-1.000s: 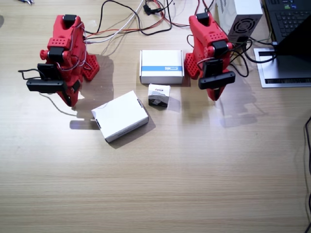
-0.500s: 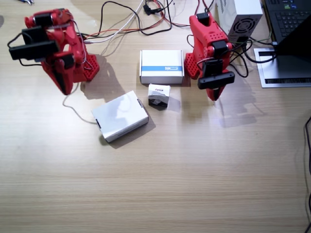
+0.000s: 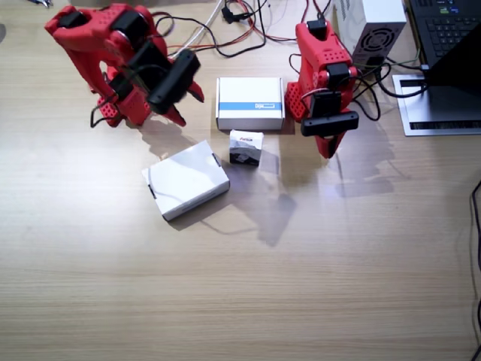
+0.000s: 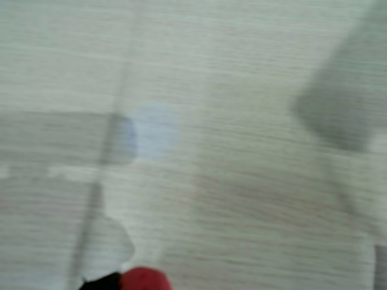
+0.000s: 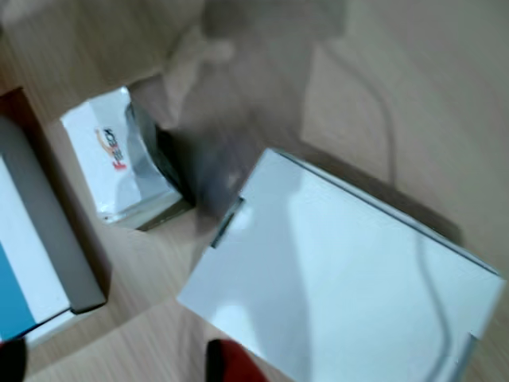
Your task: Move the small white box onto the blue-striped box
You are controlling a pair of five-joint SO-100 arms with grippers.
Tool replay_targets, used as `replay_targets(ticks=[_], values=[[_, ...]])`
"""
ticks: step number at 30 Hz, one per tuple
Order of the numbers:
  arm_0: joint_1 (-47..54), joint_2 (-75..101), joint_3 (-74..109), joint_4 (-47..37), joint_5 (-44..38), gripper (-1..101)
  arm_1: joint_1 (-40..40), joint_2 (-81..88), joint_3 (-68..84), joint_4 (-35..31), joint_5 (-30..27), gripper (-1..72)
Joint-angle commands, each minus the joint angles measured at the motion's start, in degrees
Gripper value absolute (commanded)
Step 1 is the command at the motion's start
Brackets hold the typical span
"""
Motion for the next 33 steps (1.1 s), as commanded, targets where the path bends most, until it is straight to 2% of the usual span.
replay_targets(ticks=[1, 7, 13, 18, 25, 31, 33], values=[[0.00, 1.85, -1.05, 0.35, -0.44, 0, -4.13, -11.07, -8.17, 1.23, -3.69, 37.7], [-1.05, 1.85, -1.05, -0.44, -1.32, 0, -6.06, -34.01, -30.50, 1.23, -6.59, 38.4], [-1.14, 1.85, -1.05, -0.70, -0.79, 0, -8.09, -49.57, -47.29, 1.23, -5.10, 39.5], [-1.14, 1.76, -1.05, -0.97, -0.44, 0, -10.72, -56.60, -48.25, 1.05, -2.11, 39.1], [-1.32, 1.85, -1.05, -0.53, -0.26, 0, -8.09, -67.76, -55.37, 1.05, -0.97, 38.2], [-1.23, 1.85, -1.05, -0.62, 0.00, 0, -5.45, -71.81, -58.18, 1.23, 1.93, 30.3], [-1.23, 1.85, -1.05, -0.70, 0.00, 0, -5.10, -70.84, -58.01, 1.32, 3.52, 25.5]])
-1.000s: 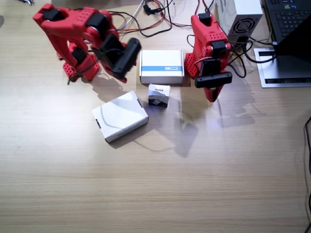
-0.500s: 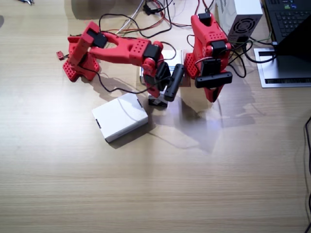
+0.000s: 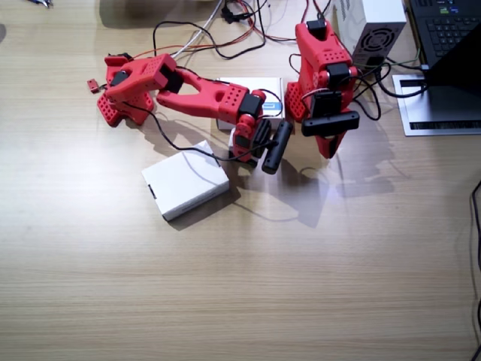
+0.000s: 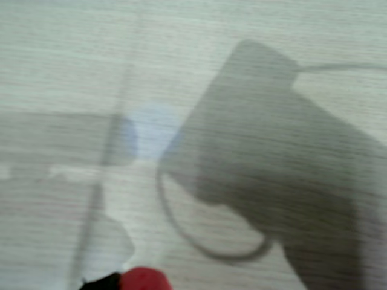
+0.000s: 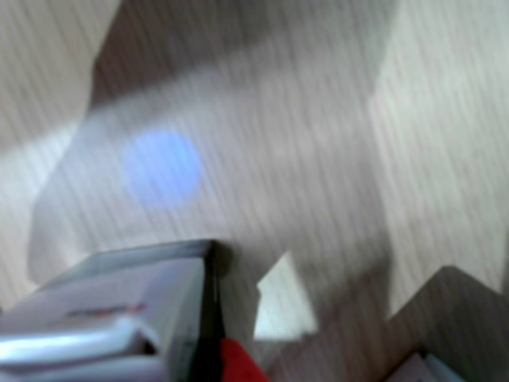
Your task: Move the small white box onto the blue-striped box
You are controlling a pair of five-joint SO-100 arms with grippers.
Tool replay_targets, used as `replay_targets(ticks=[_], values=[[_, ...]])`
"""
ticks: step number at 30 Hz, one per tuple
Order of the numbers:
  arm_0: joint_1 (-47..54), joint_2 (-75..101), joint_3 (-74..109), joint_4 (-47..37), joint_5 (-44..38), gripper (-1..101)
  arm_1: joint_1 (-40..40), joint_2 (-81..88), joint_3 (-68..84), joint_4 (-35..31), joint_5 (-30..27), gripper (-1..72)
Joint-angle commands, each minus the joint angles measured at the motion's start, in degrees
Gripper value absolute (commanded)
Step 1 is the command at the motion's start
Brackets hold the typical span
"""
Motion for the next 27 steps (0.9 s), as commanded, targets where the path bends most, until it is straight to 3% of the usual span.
replay_targets(ticks=[1, 16, 20, 27], values=[[-1.14, 1.85, -1.05, -0.44, 0.88, 0, 1.49, 2.99, -1.49, 1.32, 1.93, 24.2], [-1.49, 1.85, -1.05, -0.79, 1.05, 0, -1.41, 36.91, 16.61, 1.49, 7.29, 21.8], [-1.58, 1.85, -1.05, -0.62, 1.05, 0, 5.36, 44.21, 22.15, 1.49, 5.10, 23.0], [-1.05, 1.85, -1.05, -1.14, 1.58, 0, 24.70, 48.60, 30.67, 1.49, -3.16, 24.0]])
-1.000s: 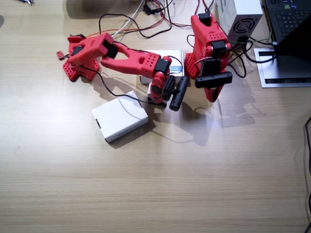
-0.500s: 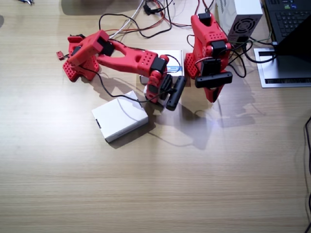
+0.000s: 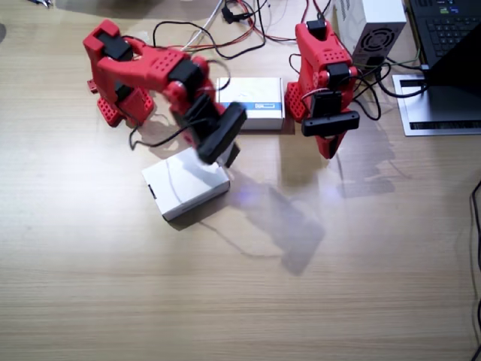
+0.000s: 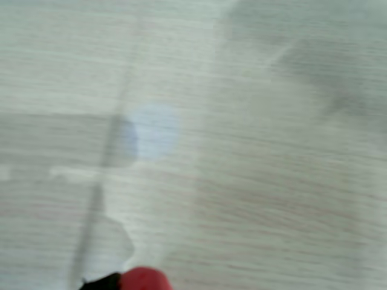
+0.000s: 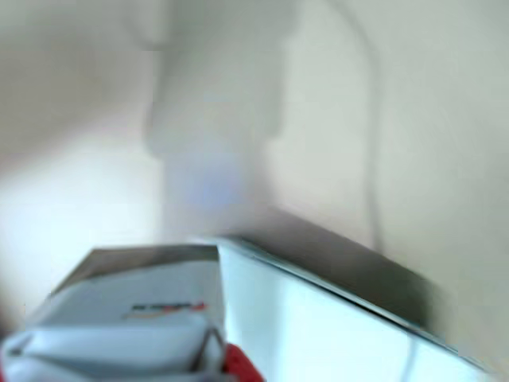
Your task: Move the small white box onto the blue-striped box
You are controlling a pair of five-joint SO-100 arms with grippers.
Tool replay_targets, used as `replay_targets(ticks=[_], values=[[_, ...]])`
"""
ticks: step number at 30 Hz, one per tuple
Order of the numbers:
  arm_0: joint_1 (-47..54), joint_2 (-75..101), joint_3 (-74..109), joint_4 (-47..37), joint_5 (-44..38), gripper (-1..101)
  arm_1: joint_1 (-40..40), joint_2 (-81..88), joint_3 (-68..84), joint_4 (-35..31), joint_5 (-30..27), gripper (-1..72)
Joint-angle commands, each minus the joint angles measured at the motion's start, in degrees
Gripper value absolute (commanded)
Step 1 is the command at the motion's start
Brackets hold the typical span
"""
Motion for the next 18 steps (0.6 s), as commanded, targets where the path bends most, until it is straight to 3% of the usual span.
replay_targets(ticks=[1, 4, 14, 18], values=[[-1.05, 1.85, -1.05, -1.05, 1.58, 0, 6.15, 5.45, 2.20, 1.05, -3.25, 24.0], [-1.05, 1.85, -1.05, -1.14, 1.32, 0, 8.88, 4.48, 6.42, 0.88, -4.92, 24.9], [-1.85, 1.85, -1.05, -1.93, -0.35, 0, 6.94, 6.15, 8.61, 0.62, -0.09, 28.9], [-2.72, 1.67, -5.27, -2.72, -4.57, 1, 10.46, 16.52, 6.24, 0.62, 0.53, 35.6]])
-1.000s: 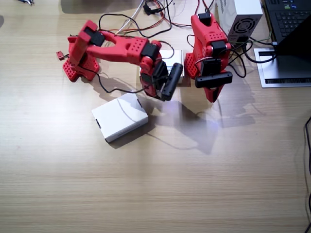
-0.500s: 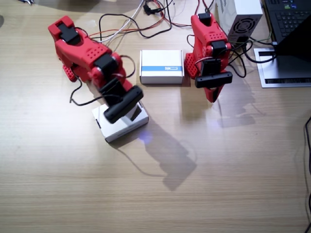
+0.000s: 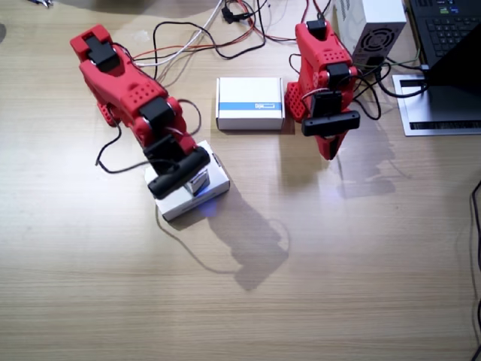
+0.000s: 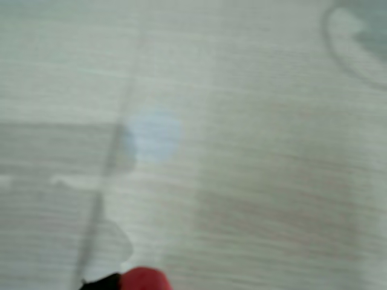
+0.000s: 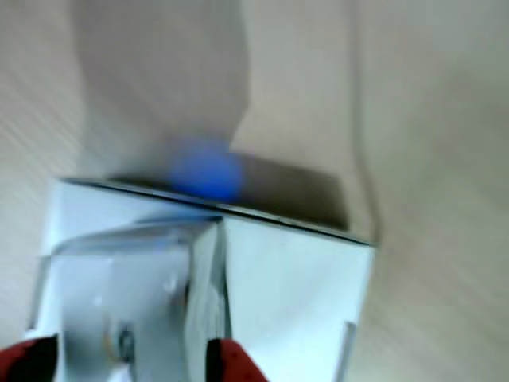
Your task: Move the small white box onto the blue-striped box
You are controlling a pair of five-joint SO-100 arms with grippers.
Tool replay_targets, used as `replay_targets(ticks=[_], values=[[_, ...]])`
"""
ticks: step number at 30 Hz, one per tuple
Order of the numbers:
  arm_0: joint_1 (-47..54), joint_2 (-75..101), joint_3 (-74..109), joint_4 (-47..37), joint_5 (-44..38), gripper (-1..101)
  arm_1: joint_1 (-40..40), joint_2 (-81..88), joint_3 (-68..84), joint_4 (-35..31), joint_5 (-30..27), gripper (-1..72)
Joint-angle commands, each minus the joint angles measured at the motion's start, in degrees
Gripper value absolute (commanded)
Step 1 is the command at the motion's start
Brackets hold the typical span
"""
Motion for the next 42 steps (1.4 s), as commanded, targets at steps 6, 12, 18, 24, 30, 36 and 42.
replay_targets(ticks=[6, 12, 18, 24, 30, 36, 42], values=[[9.84, -5.27, -36.30, 9.49, -11.78, 14, 17.14, 26.98, 7.82, 0.62, 2.37, 34.3], [31.99, -37.09, -72.86, 21.80, -28.30, 24, 43.59, 46.41, 54.76, -24.43, -8.26, 45.7], [47.72, -68.82, -104.68, 29.36, -38.94, 35, 50.45, 47.46, 66.01, -30.94, -8.17, 47.8], [57.04, -92.20, -121.46, 30.15, -44.21, 41, 51.15, 49.83, 70.40, -33.84, -7.65, 47.9], [60.21, -110.83, -132.28, 32.26, -48.43, 45, 52.38, 50.27, 82.09, -51.68, -8.53, 29.1], [63.54, -122.61, -138.08, 32.26, -50.01, 45, 44.47, 64.51, 98.35, -51.33, -4.83, 0.3], [64.16, -132.45, -142.38, 32.34, -50.45, 46, 41.84, 91.93, 102.57, -25.14, -5.71, 0.3]])
